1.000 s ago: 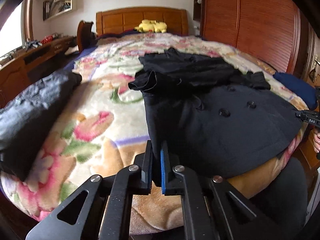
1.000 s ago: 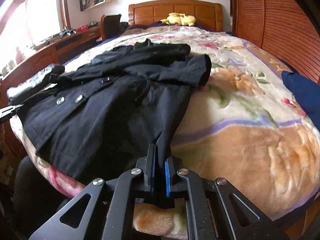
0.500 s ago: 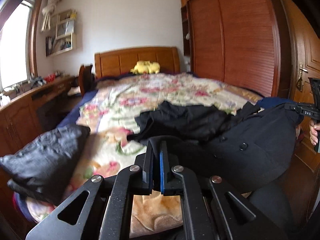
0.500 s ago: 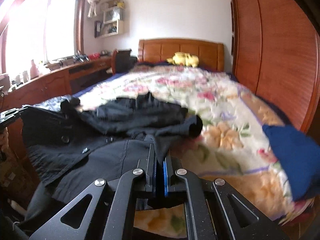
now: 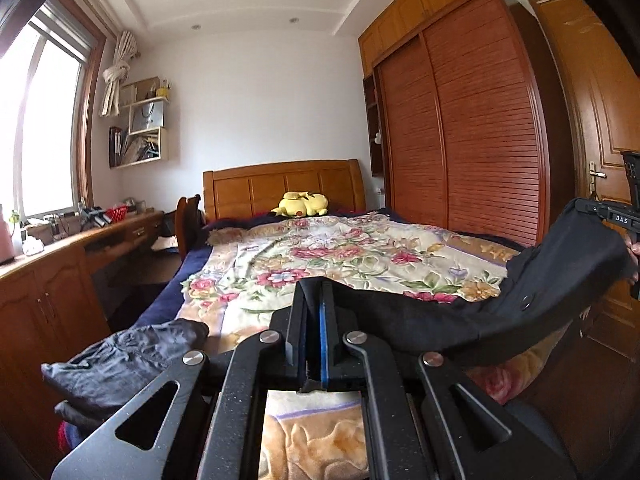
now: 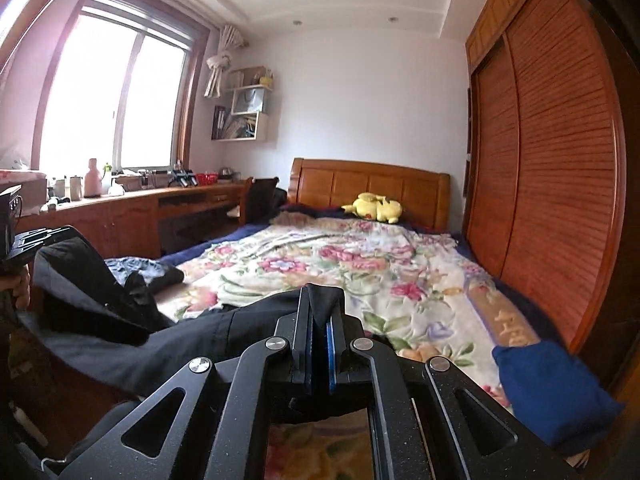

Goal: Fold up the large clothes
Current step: 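Lift the folded coat with both tools and carry it off the quilt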

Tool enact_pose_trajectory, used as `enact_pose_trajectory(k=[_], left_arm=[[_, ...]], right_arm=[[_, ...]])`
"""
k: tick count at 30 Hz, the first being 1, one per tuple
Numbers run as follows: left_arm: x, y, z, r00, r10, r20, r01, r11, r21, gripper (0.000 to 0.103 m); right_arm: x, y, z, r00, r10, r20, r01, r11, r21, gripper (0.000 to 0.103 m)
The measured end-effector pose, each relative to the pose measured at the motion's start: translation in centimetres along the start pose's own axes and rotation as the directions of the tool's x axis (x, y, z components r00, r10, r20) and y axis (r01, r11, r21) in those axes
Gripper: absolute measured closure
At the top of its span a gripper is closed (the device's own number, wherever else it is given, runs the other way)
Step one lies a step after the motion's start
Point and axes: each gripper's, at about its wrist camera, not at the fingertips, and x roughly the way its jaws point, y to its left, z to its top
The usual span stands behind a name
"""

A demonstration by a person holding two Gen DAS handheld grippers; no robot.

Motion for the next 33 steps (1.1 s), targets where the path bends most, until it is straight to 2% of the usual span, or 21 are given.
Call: enact_pose_trajectory(k=[5,12,19,20,24,27,33], left_arm=[[2.5,-0.3,-1.9,0.998,0.004,-0.057,-0.003,1.0,0.011,0.098],[7.9,0.1,-5.6,0.986,0.005,-0.169,-0.006,1.0,-0.007,0.098],[13.7,1.4,-8.1,0.97,0.01,-0.243,-0.019,0.999,-0.035,0.098],[14.8,1.6,-8.4,0.967,0.007,-0.254,-0.018,0.999,-0.039,0.098],[18.8,2.1,-9.2,0.955,-0.009,-0.296,-0.005,0.999,-0.048,0.098],[22.5,2.5,-9.2,0.944,-0.012,-0.329,-0.003,0.999,-0.044,0.098],[27.6,3.4,-8.0,0.939,0.015,-0.342,-0.025,0.999,-0.025,0.098]], right_arm=[[4.2,-0.3,-3.1,0.994,-0.039,-0.107,0.039,0.999,0.002,0.099],[10.7,-0.9,-6.9,0.966,-0.048,-0.253,0.051,0.999,0.006,0.098],[15.9,-1.8,-6.8,0.952,-0.065,-0.299,0.077,0.997,0.03,0.098],[15.5,-1.1,-6.8,0.95,-0.068,-0.304,0.081,0.996,0.029,0.098],[19.5,-0.5,-6.7,0.936,-0.096,-0.338,0.097,0.995,-0.014,0.098],[22.4,-0.5,-6.5,0.931,-0.097,-0.352,0.095,0.995,-0.024,0.098],[27.7,-1.5,-4.6,0.934,-0.1,-0.343,0.094,0.995,-0.033,0.098]])
